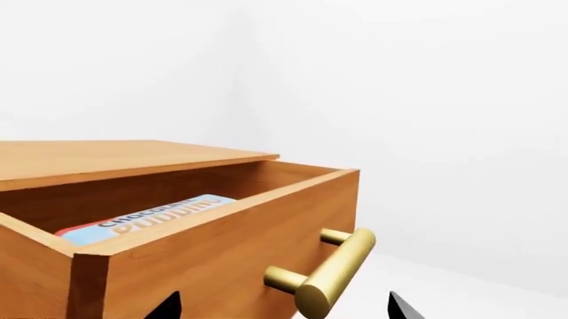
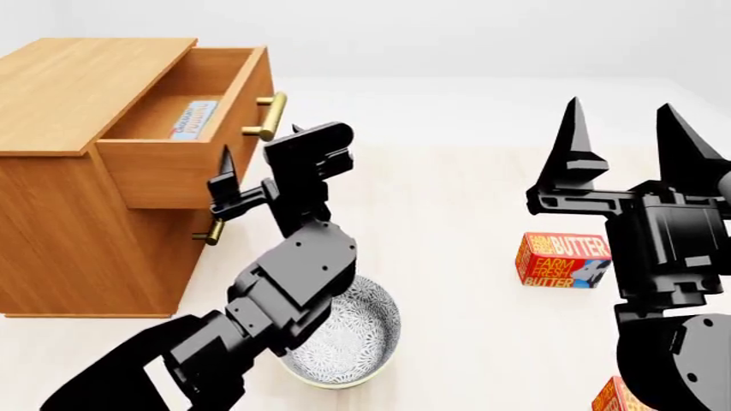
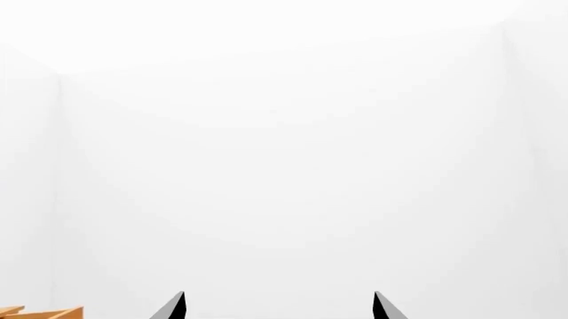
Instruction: Put the chocolate pudding in the top drawer of the cabinet and close it.
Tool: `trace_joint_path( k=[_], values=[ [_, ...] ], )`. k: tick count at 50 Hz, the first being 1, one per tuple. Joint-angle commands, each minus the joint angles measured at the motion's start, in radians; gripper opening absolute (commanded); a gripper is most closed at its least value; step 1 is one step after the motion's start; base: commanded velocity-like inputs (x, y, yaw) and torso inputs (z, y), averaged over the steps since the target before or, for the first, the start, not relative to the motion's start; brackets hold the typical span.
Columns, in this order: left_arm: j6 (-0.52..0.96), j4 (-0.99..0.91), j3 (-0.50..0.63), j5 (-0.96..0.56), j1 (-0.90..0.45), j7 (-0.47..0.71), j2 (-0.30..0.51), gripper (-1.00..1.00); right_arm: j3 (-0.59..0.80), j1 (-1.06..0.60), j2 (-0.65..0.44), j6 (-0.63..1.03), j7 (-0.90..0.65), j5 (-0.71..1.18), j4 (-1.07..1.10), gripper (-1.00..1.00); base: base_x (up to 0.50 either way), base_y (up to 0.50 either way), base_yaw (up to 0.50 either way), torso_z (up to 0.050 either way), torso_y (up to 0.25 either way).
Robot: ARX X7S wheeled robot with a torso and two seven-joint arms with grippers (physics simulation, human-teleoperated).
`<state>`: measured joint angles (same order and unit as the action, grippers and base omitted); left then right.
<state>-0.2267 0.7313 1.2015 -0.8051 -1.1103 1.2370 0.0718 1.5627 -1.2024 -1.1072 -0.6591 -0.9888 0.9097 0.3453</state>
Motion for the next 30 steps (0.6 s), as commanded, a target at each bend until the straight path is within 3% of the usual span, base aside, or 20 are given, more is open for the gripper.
trace_joint_path(
  k=[1,30],
  values=[
    [0.004,0.028,-0.016,0.002,-0.009,0.022,0.008,1.00,-0.006,0.004,0.002,0.002,0.002,0.000,-0.001,1.00,0.00,0.00,0.00,0.000,0.000],
    [0.001,0.151,-0.050,-0.021,-0.030,-0.003,-0.007,1.00,-0.019,0.013,0.009,0.011,0.008,0.004,-0.010,1.00,0.00,0.00,0.00,0.000,0.000]
  ],
)
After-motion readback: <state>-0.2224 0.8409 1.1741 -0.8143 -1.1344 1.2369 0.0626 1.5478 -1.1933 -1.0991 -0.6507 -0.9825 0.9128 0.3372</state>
